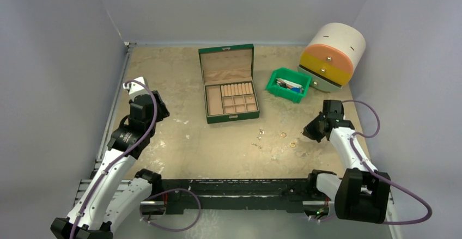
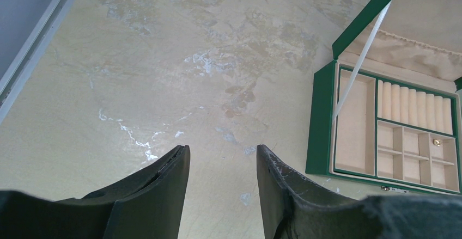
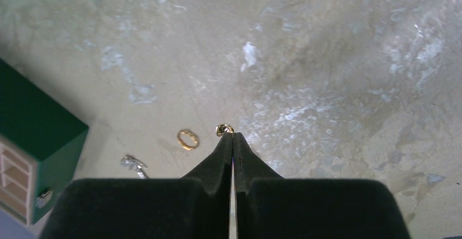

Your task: Organize the mixed jewelry

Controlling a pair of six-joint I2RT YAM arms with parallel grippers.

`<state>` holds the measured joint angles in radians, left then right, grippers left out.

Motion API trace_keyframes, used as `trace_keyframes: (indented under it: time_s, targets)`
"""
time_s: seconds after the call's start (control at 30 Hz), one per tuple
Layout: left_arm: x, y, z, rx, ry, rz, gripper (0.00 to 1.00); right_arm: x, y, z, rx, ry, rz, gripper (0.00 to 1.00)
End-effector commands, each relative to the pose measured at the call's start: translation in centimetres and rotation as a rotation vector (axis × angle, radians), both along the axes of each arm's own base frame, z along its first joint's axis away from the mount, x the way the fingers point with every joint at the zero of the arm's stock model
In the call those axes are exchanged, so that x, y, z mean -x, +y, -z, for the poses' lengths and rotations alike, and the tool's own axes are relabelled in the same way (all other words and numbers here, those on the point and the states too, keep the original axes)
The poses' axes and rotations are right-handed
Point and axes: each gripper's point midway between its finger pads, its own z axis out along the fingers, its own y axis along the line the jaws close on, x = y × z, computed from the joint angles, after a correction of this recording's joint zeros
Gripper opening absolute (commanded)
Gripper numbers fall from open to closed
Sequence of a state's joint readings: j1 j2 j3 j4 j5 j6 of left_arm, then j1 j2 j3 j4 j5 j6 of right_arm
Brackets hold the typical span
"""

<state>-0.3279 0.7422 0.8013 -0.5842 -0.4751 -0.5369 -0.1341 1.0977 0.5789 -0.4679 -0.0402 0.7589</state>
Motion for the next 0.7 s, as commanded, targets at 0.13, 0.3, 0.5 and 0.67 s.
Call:
trace_keyframes:
  time_s: [0.13, 0.3, 0.5, 0.67]
  targets:
    - [-0.9, -0.3, -1.6, 0.005, -0.060, 0.006, 0.48, -4.5, 3.7, -6.4, -0.029, -0.178, -0.124, 0.00]
    - [-0.9, -0.3, -1.6, 0.005, -0.060, 0.006, 0.48, -6.8, 7.3, -8.6, -0.019, -0.220, -0.211, 0.00]
    - [-0.9, -0.2, -1.5, 0.000, -0.056, 0.002, 0.48, -9.8, 10.8, -10.4, -0.002, -0.264, -0.299, 0.00]
    - [-0.9, -0.2, -1.4, -0.002, -0.053, 0.000, 0.48, -11.9, 14.3, -11.0, -0.008, -0.280, -0.377, 0.00]
